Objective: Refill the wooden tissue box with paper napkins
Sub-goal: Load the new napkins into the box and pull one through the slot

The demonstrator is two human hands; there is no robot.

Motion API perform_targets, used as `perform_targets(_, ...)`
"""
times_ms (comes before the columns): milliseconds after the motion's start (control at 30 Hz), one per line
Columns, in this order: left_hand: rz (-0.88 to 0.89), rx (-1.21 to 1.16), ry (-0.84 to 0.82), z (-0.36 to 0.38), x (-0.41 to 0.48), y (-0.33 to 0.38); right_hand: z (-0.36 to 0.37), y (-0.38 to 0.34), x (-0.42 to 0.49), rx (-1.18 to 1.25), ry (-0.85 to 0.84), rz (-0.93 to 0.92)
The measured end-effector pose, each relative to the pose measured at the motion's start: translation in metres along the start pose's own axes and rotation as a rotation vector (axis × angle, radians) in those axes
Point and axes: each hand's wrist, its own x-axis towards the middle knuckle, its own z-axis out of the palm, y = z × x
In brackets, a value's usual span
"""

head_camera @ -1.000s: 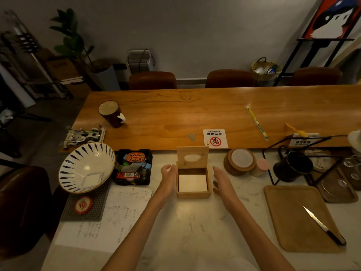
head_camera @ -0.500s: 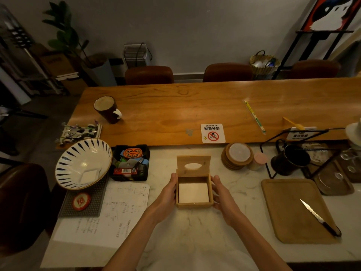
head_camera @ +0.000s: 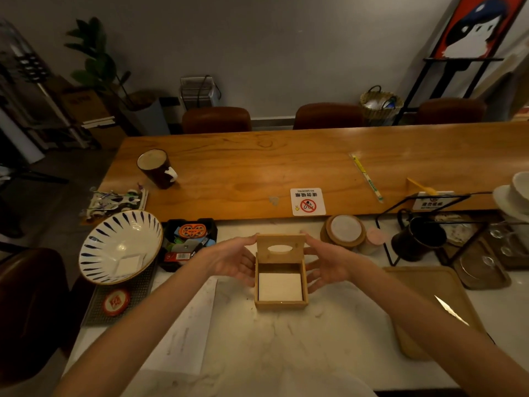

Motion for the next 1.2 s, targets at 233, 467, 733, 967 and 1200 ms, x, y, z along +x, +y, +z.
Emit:
perform_targets(233,0.39,0.161,0.264,0.02,0.013,-0.069,0.001,0.057,0.006,-0.307,0.198,-0.395)
perform_targets(467,0.571,0.17,0.468,0.037,0.027,-0.092,0.011,0.084,0.022,-0.329,0.42,-0.55)
perform_targets(733,0.556,0.234,0.534,0.04,0.028,-0.099,0.073,0.07,0.024,-1.353,0.895,-0.792)
perform_targets(967,0.539,0.305,0.584,0.035,0.05,-0.114,0.103,0.048,0.035,-1.59,0.835,-0.422)
perform_targets(1200,0.571,0.33,0.581,0.035,0.057,-0.115,0.102,0.05,0.031,-1.511,0.831,-0.415)
